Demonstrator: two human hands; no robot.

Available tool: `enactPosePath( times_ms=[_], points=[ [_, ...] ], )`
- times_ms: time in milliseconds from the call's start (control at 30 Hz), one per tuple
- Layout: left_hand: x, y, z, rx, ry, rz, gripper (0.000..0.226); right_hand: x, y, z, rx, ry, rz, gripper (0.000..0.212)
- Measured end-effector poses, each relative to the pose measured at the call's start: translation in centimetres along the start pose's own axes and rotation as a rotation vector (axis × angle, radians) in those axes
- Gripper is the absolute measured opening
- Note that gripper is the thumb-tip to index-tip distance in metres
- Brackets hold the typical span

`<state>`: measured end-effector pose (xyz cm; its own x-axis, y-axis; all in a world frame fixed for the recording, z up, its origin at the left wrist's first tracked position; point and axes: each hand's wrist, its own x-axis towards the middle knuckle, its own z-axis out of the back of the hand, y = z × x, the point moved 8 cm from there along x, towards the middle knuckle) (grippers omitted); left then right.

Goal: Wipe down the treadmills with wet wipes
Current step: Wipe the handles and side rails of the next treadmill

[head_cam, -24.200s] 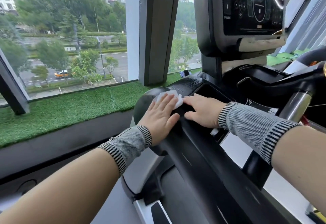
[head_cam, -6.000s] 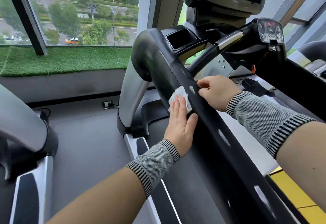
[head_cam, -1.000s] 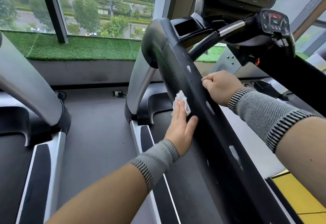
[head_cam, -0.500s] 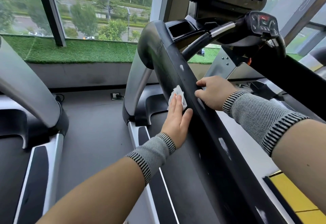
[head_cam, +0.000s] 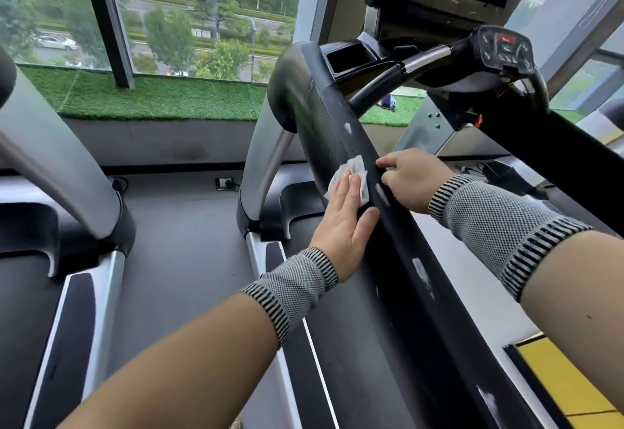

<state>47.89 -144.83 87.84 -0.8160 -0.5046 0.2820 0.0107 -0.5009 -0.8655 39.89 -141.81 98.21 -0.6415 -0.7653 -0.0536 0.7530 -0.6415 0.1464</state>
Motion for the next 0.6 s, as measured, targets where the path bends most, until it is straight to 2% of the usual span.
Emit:
enactPosePath(
  times_ms=[100,267,467,600],
  points=[
    [-2.5,-0.6,-0.9,-0.012,-0.001,-0.055,0.080,-0.4,-0.2,0.0,0.013,-0.002,0.016,0.039],
    [-6.4,-0.5,-2.9,0.008,0.033,-0.117,0.076,-1.0,-0.3,-0.2,0.033,-0.002,0.038,0.038],
    [-1.6,-0.3,-1.2,-0.115,-0.054,0.066,0.073,-1.6,0.0,-0.1,0.039,-0.018,0.043,0.037],
    [-5.6,0.2,-3.6,-0.243,-0.093,0.107,0.075,-2.1,0.0,-0.1,0.038,-0.039,0.055,0.034]
  ],
)
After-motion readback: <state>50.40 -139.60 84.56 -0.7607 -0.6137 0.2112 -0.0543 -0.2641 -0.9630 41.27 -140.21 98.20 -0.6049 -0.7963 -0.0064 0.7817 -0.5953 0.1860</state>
